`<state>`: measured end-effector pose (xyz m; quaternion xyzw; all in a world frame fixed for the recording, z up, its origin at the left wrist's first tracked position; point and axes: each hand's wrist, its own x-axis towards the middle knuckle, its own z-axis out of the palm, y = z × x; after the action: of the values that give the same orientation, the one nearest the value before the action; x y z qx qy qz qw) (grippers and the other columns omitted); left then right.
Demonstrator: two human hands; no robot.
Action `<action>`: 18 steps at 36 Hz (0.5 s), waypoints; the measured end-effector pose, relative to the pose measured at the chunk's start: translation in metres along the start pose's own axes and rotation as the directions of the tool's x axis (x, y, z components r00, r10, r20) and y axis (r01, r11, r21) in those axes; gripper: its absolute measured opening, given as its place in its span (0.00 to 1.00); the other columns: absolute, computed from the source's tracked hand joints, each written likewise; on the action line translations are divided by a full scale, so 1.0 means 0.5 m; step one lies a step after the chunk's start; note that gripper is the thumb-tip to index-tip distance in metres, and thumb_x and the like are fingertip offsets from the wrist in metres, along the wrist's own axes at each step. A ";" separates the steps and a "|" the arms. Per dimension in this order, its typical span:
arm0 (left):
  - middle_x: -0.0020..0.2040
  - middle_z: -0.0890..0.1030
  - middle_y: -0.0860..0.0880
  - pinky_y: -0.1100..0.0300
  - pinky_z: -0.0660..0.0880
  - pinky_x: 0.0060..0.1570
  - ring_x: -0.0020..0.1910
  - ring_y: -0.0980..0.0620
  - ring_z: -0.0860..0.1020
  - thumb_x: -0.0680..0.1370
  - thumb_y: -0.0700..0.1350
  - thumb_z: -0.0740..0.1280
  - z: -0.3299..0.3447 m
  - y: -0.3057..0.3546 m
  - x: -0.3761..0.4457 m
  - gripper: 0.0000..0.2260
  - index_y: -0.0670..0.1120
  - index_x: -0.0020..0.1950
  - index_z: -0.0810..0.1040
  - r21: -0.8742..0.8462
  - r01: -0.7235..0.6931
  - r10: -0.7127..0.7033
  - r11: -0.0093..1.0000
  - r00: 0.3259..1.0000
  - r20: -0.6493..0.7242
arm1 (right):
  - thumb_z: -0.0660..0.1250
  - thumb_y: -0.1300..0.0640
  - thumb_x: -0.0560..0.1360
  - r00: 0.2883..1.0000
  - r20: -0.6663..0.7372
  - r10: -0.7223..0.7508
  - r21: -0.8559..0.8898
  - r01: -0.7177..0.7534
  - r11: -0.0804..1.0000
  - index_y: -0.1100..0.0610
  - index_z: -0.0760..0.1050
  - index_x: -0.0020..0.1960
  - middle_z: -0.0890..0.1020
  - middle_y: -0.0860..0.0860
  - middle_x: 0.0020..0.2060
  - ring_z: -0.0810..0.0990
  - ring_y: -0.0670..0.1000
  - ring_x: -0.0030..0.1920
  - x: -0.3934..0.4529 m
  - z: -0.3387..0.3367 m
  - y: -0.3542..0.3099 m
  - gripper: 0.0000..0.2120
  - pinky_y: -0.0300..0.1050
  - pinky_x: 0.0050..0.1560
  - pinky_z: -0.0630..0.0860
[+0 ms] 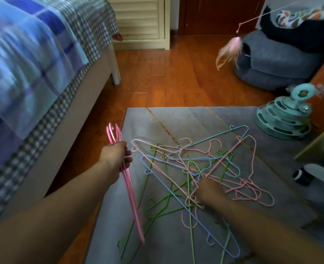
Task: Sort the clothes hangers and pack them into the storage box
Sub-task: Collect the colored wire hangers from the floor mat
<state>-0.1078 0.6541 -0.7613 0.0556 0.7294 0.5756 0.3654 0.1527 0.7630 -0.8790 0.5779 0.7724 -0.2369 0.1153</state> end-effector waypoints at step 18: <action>0.55 0.81 0.36 0.51 0.83 0.52 0.49 0.41 0.86 0.81 0.32 0.65 -0.003 0.082 0.028 0.13 0.37 0.66 0.75 -0.207 -0.140 0.183 0.968 0.961 0.207 | 0.58 0.49 0.79 0.734 -0.463 -0.497 0.451 0.678 0.580 0.56 0.80 0.50 0.77 0.46 0.36 0.76 0.49 0.40 -0.089 -0.212 -0.188 0.15 0.49 0.45 0.74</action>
<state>-0.1328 0.6737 -0.7315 0.1446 0.6180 0.6608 0.4007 0.0875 0.7579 -0.7460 0.3187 0.8135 -0.4042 -0.2707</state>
